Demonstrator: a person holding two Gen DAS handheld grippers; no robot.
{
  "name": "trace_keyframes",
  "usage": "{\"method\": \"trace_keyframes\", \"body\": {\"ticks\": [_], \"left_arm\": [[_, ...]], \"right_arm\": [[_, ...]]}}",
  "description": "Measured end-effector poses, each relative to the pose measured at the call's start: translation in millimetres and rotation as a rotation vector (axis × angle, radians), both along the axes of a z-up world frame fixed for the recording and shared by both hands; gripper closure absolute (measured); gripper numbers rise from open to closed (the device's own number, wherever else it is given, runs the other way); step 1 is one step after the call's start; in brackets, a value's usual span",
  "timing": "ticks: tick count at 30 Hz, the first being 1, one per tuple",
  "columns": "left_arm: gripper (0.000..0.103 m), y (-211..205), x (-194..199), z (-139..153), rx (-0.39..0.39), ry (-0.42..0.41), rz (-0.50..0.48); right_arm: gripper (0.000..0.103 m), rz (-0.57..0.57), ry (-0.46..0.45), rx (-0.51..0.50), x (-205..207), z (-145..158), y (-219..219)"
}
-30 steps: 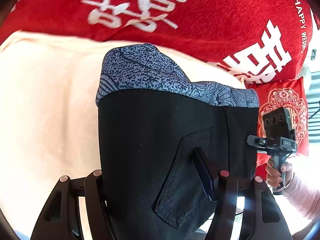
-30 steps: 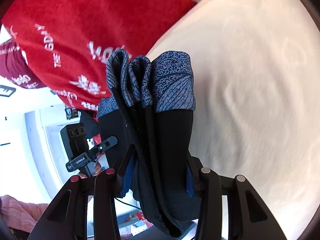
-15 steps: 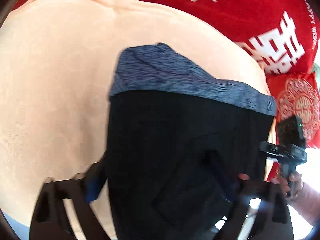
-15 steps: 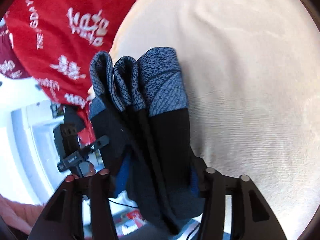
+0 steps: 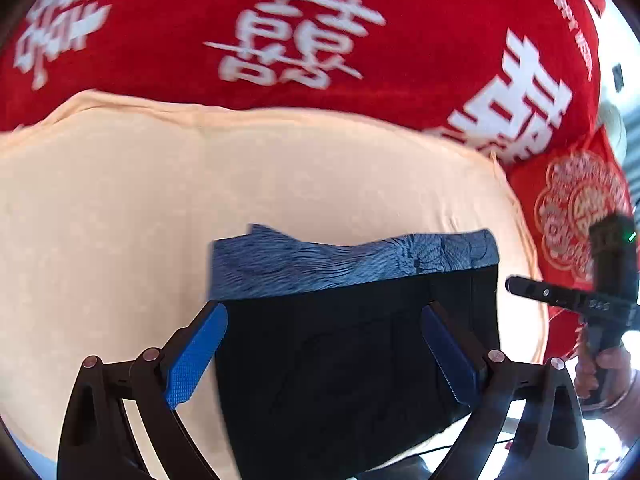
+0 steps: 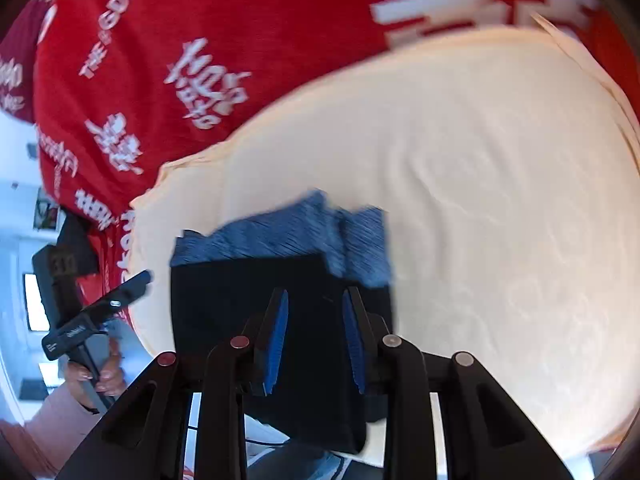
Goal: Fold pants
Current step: 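Lower the stack edge and open the right gripper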
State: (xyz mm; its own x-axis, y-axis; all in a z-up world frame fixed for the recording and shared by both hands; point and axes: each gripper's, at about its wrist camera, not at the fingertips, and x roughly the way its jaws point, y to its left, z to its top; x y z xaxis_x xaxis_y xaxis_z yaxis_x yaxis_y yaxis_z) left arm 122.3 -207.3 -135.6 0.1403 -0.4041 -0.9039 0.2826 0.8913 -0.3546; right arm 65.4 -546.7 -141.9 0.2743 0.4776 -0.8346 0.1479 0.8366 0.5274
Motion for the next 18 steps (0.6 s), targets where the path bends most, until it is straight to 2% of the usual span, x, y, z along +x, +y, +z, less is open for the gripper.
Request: {"method": "trace_keyframes", "body": {"ticks": [3, 7, 9, 14, 16, 18], "left_arm": [[0.004, -14, 3, -27, 0.067, 0.003, 0.023], [0.004, -9, 0, -47, 0.162, -0.014, 0.035], [0.001, -2, 2, -53, 0.138, 0.006, 0.059], [0.001, -2, -1, -47, 0.182, 0.02, 0.074], [0.001, -2, -6, -40, 0.212, 0.013, 0.069], [0.001, -3, -13, -31, 0.208, 0.002, 0.062]], "right_arm": [[0.071, 0.048, 0.014, -0.037, 12, -9, 21], [0.075, 0.066, 0.026, -0.065, 12, -31, 27], [0.075, 0.067, 0.019, -0.058, 11, -34, 25], [0.075, 0.064, 0.025, -0.051, 10, -31, 23], [0.071, 0.048, 0.04, -0.052, 5, -26, 22], [0.066, 0.038, 0.053, -0.064, -3, -23, 21]]}}
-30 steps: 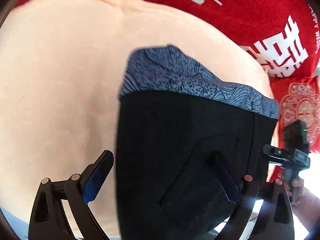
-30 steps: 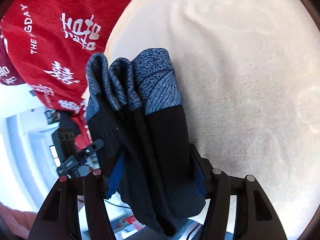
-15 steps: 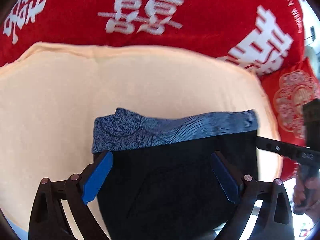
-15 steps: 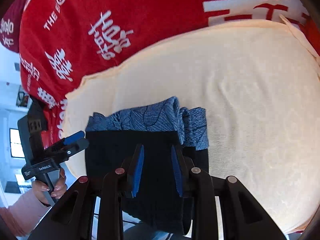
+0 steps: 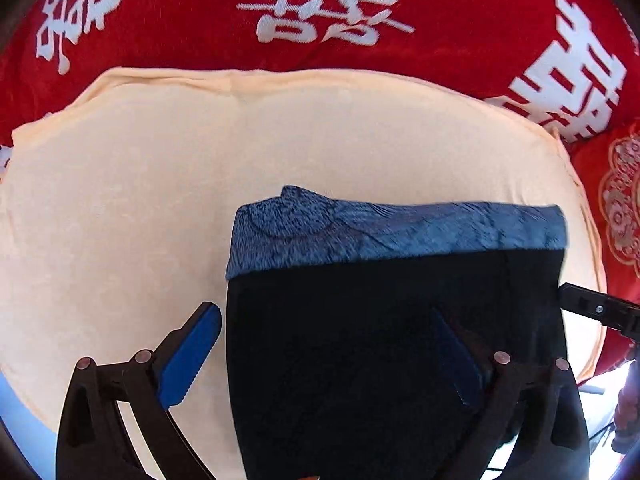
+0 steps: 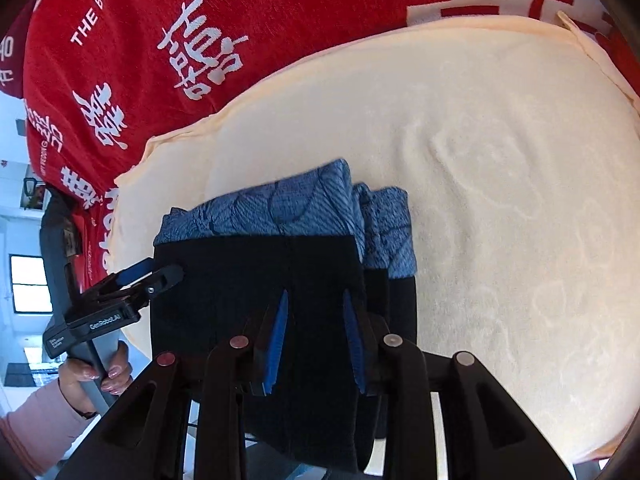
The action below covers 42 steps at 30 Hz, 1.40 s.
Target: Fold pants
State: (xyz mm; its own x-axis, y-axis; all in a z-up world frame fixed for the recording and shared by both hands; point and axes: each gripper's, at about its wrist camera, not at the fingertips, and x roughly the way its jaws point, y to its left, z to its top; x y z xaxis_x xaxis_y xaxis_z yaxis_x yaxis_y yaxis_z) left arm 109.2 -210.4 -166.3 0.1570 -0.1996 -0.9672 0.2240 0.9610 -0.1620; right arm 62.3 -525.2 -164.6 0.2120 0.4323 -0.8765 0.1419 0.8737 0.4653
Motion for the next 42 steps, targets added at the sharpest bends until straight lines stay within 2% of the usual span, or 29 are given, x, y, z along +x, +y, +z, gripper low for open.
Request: {"method": "trace_keyframes", "body": {"ticks": [1, 3, 5, 7, 10, 12, 17, 23, 31, 42], "left_arm": [[0.001, 2, -4, 5, -0.002, -0.005, -0.001], [0.001, 6, -13, 13, -0.011, -0.007, 0.001], [0.001, 9, -24, 22, -0.018, -0.005, 0.005], [0.001, 10, -33, 30, -0.015, -0.009, 0.006], [0.001, 7, -45, 34, 0.1, -0.023, -0.01], [0.001, 4, -57, 38, 0.173, -0.041, -0.038], [0.001, 9, -83, 54, 0.168, -0.019, -0.047], [0.001, 14, -106, 77, 0.18, 0.004, -0.055], [0.001, 23, -129, 116, 0.174, -0.028, -0.087], [0.001, 36, -147, 150, 0.146, -0.049, -0.114]], "right_arm": [[0.057, -0.01, 0.008, -0.011, -7, 2, 0], [0.048, -0.024, 0.023, -0.023, -17, 4, 1], [0.047, -0.034, 0.035, -0.031, -32, 7, 2], [0.035, -0.036, 0.052, -0.057, -45, 9, 6], [0.021, -0.049, 0.071, -0.117, -66, 17, 15], [0.02, -0.069, 0.067, -0.162, -77, 23, 20], [0.001, -0.119, 0.039, -0.253, -102, 44, 36], [0.0, -0.136, 0.072, -0.247, -120, 65, 54], [0.0, -0.166, 0.079, -0.26, -140, 96, 73], [0.0, -0.144, 0.038, -0.3, -151, 143, 106]]}}
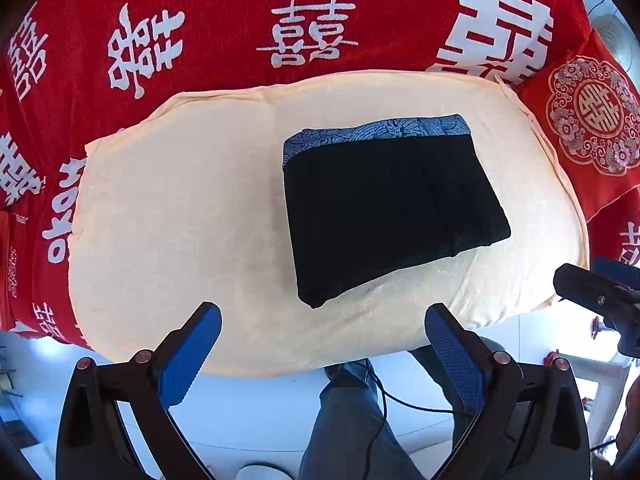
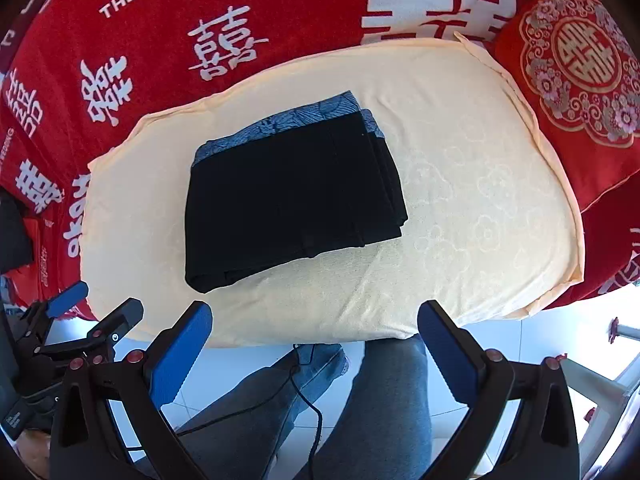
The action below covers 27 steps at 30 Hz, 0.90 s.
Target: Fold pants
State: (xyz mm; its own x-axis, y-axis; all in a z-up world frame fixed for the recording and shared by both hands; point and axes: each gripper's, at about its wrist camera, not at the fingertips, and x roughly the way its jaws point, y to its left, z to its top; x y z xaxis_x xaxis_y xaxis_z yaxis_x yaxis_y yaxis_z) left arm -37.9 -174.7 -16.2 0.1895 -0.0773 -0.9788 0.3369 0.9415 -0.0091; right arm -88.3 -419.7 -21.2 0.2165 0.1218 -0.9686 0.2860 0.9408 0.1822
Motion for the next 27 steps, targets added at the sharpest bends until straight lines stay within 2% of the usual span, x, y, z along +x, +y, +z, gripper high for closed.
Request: {"method": "trace_keyframes", "body": {"ticks": [7, 13, 21, 27], "left_arm": [[0.001, 0, -2, 13, 0.008, -0.019, 0.031], [0.001, -8, 0, 22, 0.009, -0.027, 0.113], [0.001, -36, -12, 33, 0.058, -0.05, 0.106], [0.001, -46, -18, 36, 0.079, -0.054, 0.118]], "right_arm": [[0.0, 0.056, -0.023, -0.012, 5, 15, 8], [0.0, 0.112, -0.026, -0.015, 13, 24, 0], [0.0, 0.149, 0.003, -0.09, 12, 30, -21], [0.0, 0.158, 0.0, -0.087, 13, 33, -28]]}}
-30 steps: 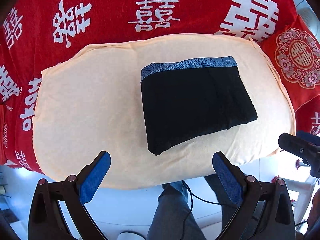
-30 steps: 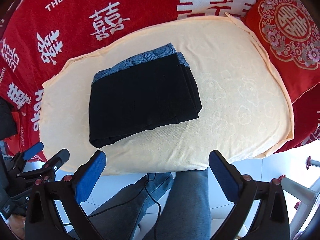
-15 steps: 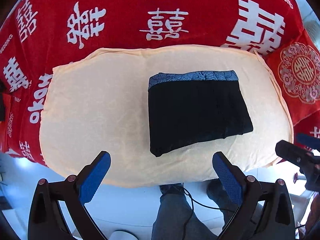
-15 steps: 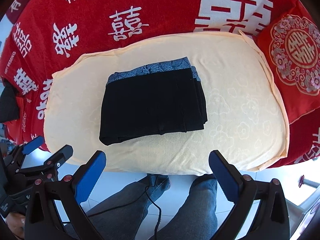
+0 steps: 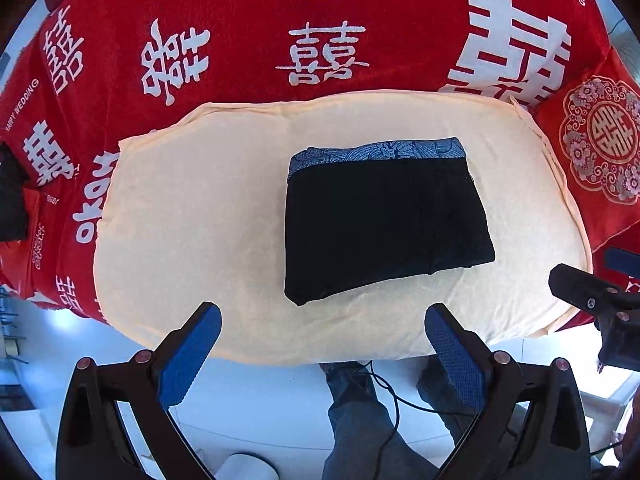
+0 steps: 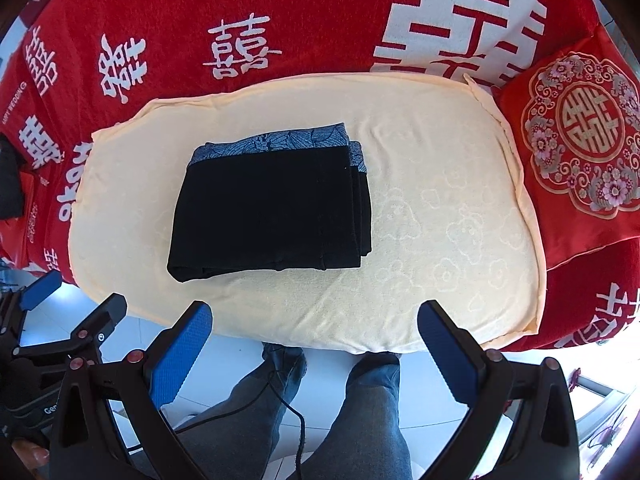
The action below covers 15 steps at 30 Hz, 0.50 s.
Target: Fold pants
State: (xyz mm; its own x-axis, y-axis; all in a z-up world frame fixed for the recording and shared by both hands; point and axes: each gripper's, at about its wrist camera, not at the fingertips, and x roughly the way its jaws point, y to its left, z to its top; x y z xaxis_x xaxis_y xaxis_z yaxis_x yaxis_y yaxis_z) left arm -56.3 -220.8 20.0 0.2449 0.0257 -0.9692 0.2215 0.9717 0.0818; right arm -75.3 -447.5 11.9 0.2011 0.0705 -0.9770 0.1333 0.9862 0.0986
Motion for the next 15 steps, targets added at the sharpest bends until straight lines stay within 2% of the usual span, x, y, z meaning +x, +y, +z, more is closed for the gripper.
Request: {"method": "trace_keyframes", "body": {"ticks": [15], "left_arm": [[0.001, -3, -4, 0, 0.015, 0.003, 0.005]], "right_arm": [[0.0, 0.061, 0.008, -0.003, 2, -2, 11]]}}
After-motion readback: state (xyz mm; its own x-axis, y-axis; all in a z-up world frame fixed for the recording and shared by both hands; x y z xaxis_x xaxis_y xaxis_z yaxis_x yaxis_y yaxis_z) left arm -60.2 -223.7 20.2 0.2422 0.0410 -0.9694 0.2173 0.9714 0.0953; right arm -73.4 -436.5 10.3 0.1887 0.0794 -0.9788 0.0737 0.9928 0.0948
